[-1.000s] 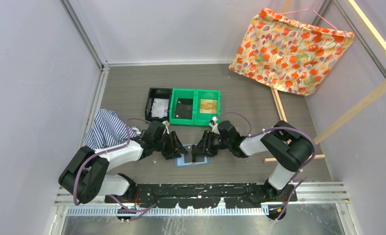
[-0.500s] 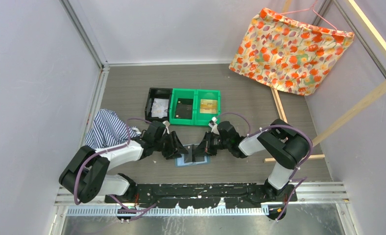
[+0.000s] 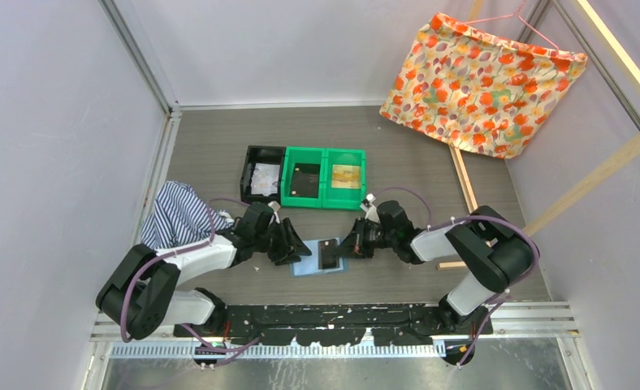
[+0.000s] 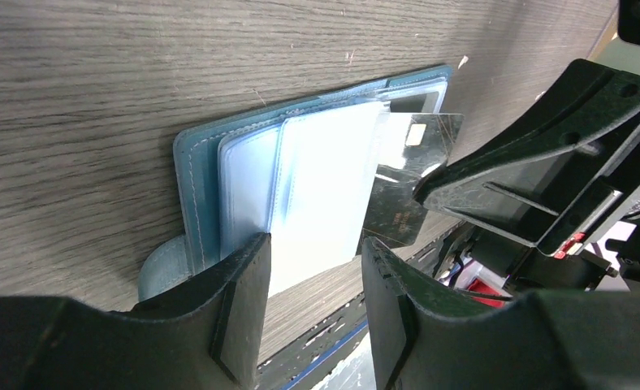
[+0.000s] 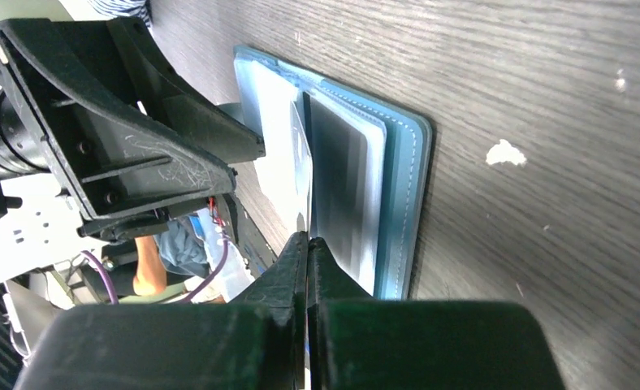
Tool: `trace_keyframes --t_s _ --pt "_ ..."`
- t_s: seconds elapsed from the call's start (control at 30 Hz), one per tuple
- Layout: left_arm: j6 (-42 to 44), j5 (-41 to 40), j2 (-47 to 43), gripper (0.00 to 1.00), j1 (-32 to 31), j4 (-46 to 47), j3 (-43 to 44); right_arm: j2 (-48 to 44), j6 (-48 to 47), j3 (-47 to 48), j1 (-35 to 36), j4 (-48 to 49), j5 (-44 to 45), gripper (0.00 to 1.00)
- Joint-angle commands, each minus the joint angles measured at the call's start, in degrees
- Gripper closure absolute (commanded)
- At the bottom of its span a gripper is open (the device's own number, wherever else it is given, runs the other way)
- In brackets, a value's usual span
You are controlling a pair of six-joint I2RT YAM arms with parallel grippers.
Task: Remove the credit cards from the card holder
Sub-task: Remove the credit card from the card holder, then place the credit card in the storage box.
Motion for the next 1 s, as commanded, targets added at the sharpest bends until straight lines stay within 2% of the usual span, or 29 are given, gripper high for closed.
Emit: trace_keyframes --t_s 0.0,0.17,0.3,0.47,0.53,0.67,0.83,0.97 --pt "0.73 -2.16 -1.12 0.53 -0.15 -2.64 -1.02 -5.20 -5.66 -0.35 -0.91 -6.64 -0.68 0.99" --pt "1.76 -2.69 -5.03 0.53 -0.20 -7.44 1.01 -13.68 -10.84 0.70 -1.68 -18.50 0.30 0.99" --pt "4.50 -3.91 -9.70 0.49 -0.13 -14.71 5.05 -21.13 -15.59 4.08 -1.69 -29.41 2.54 0.99" --pt "6.92 -5.25 -14.35 0.45 -0.10 -20.89 10.29 -24.99 -18.24 8.80 -1.67 -33.93 1.39 0.99" --pt "6.89 -0.30 -15.57 0.43 0.61 -18.61 10.50 -25.09 -17.82 10.12 -1.68 -32.68 -0.74 0.99" --pt "3.14 10.33 -17.76 0.38 1.81 -7.32 8.32 -23.82 -12.13 10.61 -2.33 -23.52 -6.42 0.99" --pt "1.31 12.60 -19.79 0.36 1.88 -3.43 6.92 -21.01 -3.73 9.51 -2.38 -11.90 -9.15 0.99" --pt "-4.59 13.39 -20.56 0.36 1.91 5.77 2.39 -17.17 9.20 6.01 -2.37 5.69 -11.02 0.99"
